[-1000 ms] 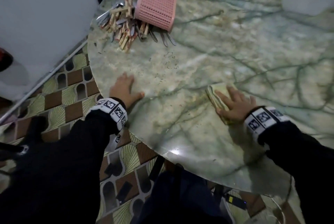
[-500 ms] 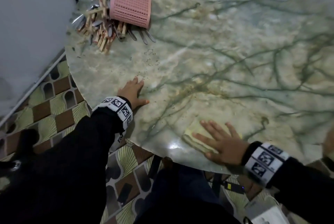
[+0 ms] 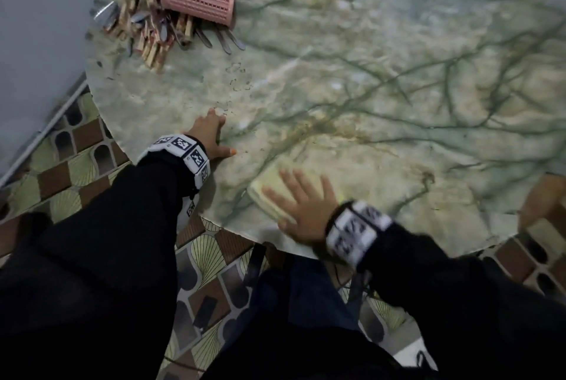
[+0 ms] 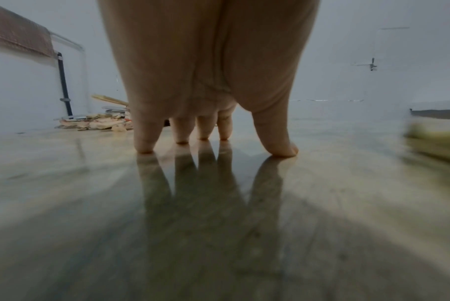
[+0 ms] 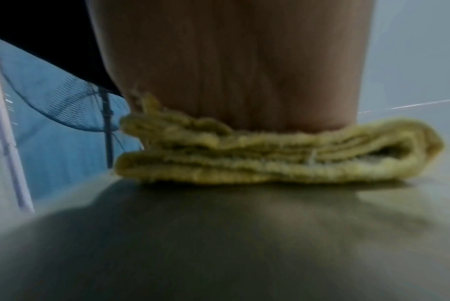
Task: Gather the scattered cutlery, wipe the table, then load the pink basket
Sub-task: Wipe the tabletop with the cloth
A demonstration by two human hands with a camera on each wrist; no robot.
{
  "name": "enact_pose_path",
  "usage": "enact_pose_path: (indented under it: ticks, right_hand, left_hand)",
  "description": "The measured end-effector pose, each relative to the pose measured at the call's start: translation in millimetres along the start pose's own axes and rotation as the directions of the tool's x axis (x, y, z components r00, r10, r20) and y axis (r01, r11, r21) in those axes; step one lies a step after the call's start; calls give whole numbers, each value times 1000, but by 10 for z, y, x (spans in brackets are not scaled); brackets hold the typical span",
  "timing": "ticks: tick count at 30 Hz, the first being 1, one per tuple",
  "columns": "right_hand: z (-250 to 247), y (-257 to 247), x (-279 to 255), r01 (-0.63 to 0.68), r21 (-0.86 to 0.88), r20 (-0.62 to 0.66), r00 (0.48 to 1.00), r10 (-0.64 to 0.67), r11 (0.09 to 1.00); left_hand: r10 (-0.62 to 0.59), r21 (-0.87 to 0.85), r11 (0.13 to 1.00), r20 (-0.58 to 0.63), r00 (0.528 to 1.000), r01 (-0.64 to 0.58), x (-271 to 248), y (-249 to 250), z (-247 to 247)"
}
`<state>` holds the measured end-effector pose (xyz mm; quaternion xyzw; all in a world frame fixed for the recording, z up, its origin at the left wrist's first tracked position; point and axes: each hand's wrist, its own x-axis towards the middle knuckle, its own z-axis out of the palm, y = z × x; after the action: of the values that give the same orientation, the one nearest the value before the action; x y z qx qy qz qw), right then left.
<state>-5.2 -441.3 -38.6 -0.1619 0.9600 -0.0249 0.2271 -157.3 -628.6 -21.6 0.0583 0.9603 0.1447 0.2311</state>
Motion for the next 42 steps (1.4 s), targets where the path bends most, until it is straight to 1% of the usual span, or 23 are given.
enact_pose_path:
  ticks: [1,3,5,8,10,12,13,14,15,18,19,22,25,27,31,32,33,34,35,36,37,39,42]
  right_hand:
    - [6,34,-205,39,6,-11,999,-39,999]
    - [84,358,-478,37,23,175,984,-40,999]
    - [35,825,-650,-159,74,288,948,132,985]
    - [-54,1374,-528,-439,117,228,885,407,891]
    - [-124,1487,-224,-497,83,154,863,482,864]
    - [-104,1502,182,-468,44,-10,883,469,883]
    - [20,1464,376,-434,-16,-201,884,422,901]
    - [93,1321,500,-374,-100,-373,873,314,922]
    - [150,1084,529,-294,-129,-397,891,223,947]
    - [192,379,118,-24,-40,-96,995,20,999]
    - [216,269,-142,2,7,69,998,-3,1000]
    - [189,637,-820,110,-28,156,982,-104,994]
    - [145,1647,-1159,-253,145,204,954,222,956]
    - [104,2224,-1111,-501,183,154,865,478,846]
    - [-60,2556,-453,-621,378,-29,733,679,686]
    - [-172,2413,-223,-616,348,-38,744,668,706]
    - [-211,2270,-6,-548,296,-93,798,595,782]
    - [-184,2102,179,-440,174,-235,850,471,881]
    - [-126,1920,314,-342,18,-437,843,315,940]
    - [-102,1622,330,-233,-93,-465,870,165,968]
    - [115,1433,304,-118,-137,-382,922,58,983]
    - [208,1093,-85,-1,-68,-153,988,-9,998]
    - [163,1561,-684,-39,43,44,998,38,998]
  left_hand:
    - [-1,-2,1000,-1,1000,1,3,-16,7]
    - [-2,-2,1000,-5,1000,2,2,-43,22]
    - [-2,-3,1000,-2,1000,2,1,-51,28]
    - [2,-5,1000,-2,1000,-2,7,-30,17]
    - [8,5,1000,-6,1000,-8,16,-13,13]
    - [9,16,1000,-4,1000,-9,31,-7,9]
    - [2,24,1000,0,1000,-2,42,-10,11]
    - [0,39,999,8,1000,-1,54,-14,10]
    - [2,56,998,18,1000,-3,72,-21,7]
    - [-7,61,998,28,1000,5,107,-27,3]
    - [-9,67,998,30,1000,7,116,-15,4]
    - [-12,128,992,26,1000,8,145,51,5]
    - [31,185,982,33,999,-36,202,180,-6]
    - [80,140,987,9,997,-81,256,318,-2]
    - [158,47,986,-9,987,-158,360,608,70]
    - [153,25,988,-12,988,-152,387,677,96]
    - [141,4,990,-12,990,-141,405,727,120]
    - [132,-8,991,-15,991,-132,418,781,134]
    - [120,-11,993,-20,993,-120,436,828,135]
    - [110,-4,994,-20,994,-110,465,859,134]
    - [95,-3,996,-15,995,-95,493,883,121]
    - [70,-5,998,-12,997,-70,561,910,87]
    - [72,1,997,-41,997,-72,678,899,37]
